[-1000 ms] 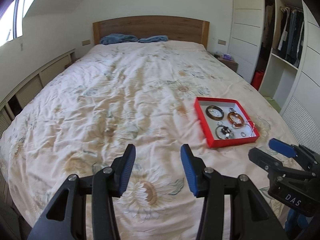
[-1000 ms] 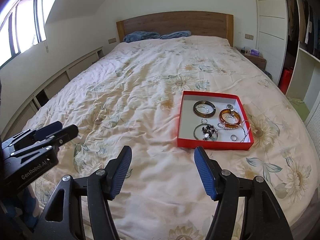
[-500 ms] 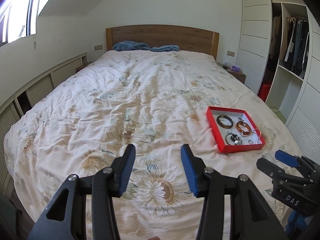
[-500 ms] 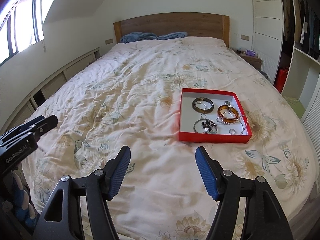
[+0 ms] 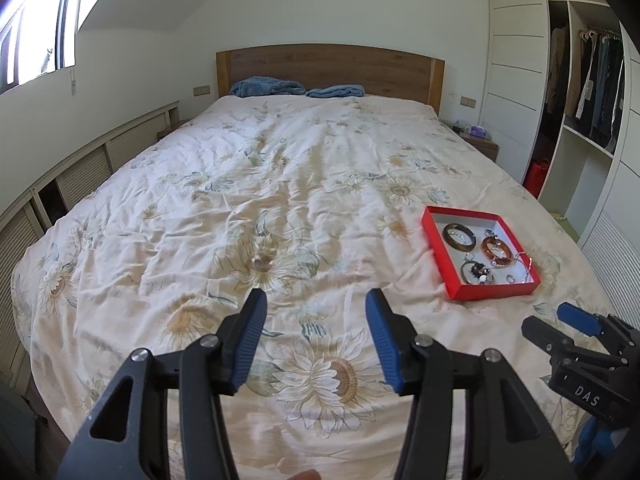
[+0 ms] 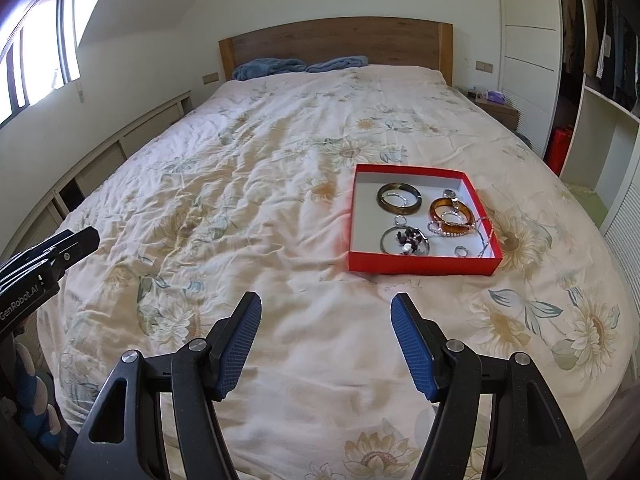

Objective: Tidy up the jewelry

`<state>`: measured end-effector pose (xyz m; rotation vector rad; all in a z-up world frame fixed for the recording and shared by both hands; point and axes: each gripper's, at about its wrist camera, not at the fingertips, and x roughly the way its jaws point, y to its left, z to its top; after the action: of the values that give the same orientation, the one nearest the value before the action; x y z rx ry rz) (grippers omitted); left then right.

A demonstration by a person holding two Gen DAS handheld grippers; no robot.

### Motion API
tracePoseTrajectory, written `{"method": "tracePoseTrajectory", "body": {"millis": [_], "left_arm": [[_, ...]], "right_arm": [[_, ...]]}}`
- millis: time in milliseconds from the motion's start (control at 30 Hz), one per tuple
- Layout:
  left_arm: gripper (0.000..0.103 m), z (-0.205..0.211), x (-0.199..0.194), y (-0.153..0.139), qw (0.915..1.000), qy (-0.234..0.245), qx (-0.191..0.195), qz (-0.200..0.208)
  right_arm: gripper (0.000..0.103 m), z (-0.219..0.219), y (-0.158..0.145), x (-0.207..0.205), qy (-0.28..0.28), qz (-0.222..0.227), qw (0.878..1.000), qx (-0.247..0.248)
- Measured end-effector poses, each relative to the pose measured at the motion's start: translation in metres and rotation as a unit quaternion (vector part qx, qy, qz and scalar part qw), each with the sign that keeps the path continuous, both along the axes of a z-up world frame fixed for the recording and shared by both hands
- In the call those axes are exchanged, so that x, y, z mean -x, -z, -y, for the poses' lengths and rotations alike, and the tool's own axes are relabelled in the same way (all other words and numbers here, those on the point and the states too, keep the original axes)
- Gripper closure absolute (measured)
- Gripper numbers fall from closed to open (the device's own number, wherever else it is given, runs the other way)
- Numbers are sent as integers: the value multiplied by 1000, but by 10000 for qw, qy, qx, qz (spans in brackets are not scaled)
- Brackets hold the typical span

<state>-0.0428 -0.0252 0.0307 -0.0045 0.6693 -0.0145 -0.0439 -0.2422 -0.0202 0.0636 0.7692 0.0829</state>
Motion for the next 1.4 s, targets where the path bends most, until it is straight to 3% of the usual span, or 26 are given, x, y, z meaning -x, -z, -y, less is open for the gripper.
{"method": "tracePoseTrajectory", "body": {"millis": [300,633,1400], "left_arm": [[51,4,-12,16,9997,53,-108,-195],[51,8,-29,40,9988,99,-182,-445],[50,18,-55,68,9963,156,-272,-796]], "right_arm": [[27,6,16,-13,134,-133,9998,90],[1,13,38,-28,264,-284,9992,104],[0,13,63,-54,112,-401,9989,216]]}}
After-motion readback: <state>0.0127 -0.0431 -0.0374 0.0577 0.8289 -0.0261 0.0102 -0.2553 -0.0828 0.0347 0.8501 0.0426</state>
